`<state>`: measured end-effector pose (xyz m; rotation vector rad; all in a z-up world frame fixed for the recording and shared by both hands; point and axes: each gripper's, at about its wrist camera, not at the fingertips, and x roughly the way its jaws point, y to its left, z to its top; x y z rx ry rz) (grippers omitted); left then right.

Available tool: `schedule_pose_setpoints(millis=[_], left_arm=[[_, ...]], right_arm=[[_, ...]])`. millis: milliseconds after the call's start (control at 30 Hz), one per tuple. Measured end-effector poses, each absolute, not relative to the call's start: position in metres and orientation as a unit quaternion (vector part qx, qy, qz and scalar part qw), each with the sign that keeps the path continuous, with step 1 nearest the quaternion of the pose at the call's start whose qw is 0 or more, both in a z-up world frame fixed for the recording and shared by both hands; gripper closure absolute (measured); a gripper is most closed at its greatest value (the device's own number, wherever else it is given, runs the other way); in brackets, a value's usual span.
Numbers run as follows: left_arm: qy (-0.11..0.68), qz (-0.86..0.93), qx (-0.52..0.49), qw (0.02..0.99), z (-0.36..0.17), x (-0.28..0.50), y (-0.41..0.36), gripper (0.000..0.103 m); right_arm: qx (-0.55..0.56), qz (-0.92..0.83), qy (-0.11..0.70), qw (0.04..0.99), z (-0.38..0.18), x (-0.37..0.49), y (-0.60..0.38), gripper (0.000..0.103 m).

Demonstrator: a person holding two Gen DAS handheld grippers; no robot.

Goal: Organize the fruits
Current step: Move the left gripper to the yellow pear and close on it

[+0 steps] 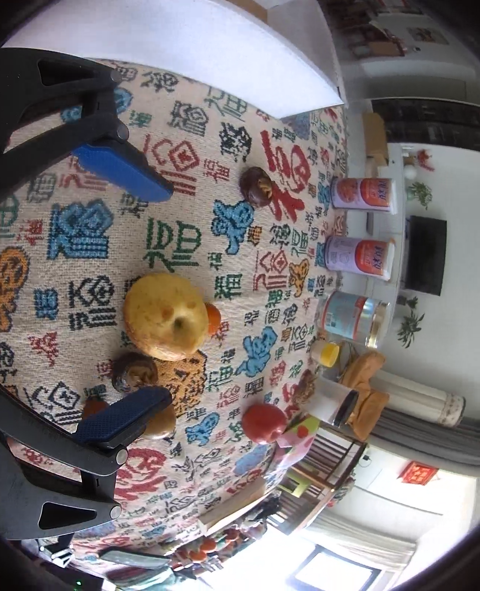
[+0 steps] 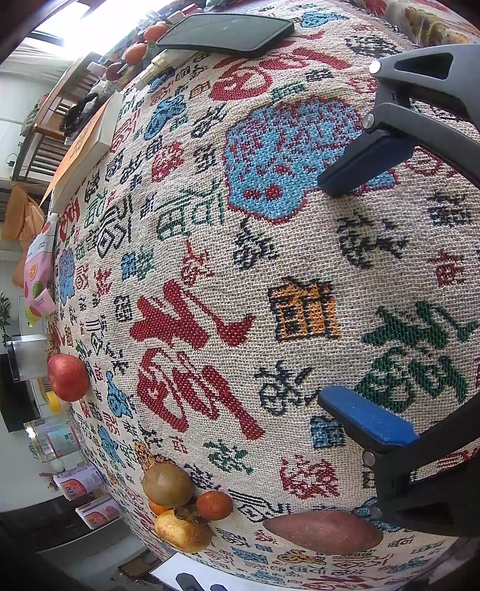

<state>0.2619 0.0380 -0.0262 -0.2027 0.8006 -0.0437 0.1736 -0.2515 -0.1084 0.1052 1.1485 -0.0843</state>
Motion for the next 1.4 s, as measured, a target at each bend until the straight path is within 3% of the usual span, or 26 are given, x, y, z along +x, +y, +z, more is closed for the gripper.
schedule_pose_setpoints(millis=[267, 467, 1033, 1067, 1100, 1133, 1400], left_arm=[[0.417, -0.020, -0.065, 0.906, -0.058, 0.295, 0.026, 0.001], [0.437, -0.018, -0.108, 0.892, -0.060, 0.299, 0.033, 0.003], [0.441, -0.032, -0.087, 0.893, -0.061, 0.295, 0.031, 0.005], [0.437, -0.034, -0.085, 0.895, -0.060, 0.293, 0.031, 0.010], [0.432, -0.049, -0.090, 0.896, -0.059, 0.291, 0.030, 0.025], [0.431, -0.067, -0.095, 0.895, -0.057, 0.290, 0.027, 0.033], [0.430, -0.057, -0.053, 0.899, -0.052, 0.283, 0.015, 0.036]], right_arm=[[0.050, -0.040, 0.543, 0.837, -0.109, 0.174, -0.252, 0.000], [0.050, -0.040, 0.543, 0.837, -0.109, 0.174, -0.251, 0.000], [0.050, -0.040, 0.543, 0.837, -0.109, 0.174, -0.252, 0.000], [0.050, -0.040, 0.543, 0.837, -0.109, 0.174, -0.252, 0.000], [0.050, -0.040, 0.543, 0.837, -0.109, 0.174, -0.252, 0.000], [0.050, -0.040, 0.543, 0.837, -0.109, 0.174, -0.252, 0.000], [0.050, -0.040, 0.543, 0.837, -0.109, 0.174, -0.252, 0.000]])
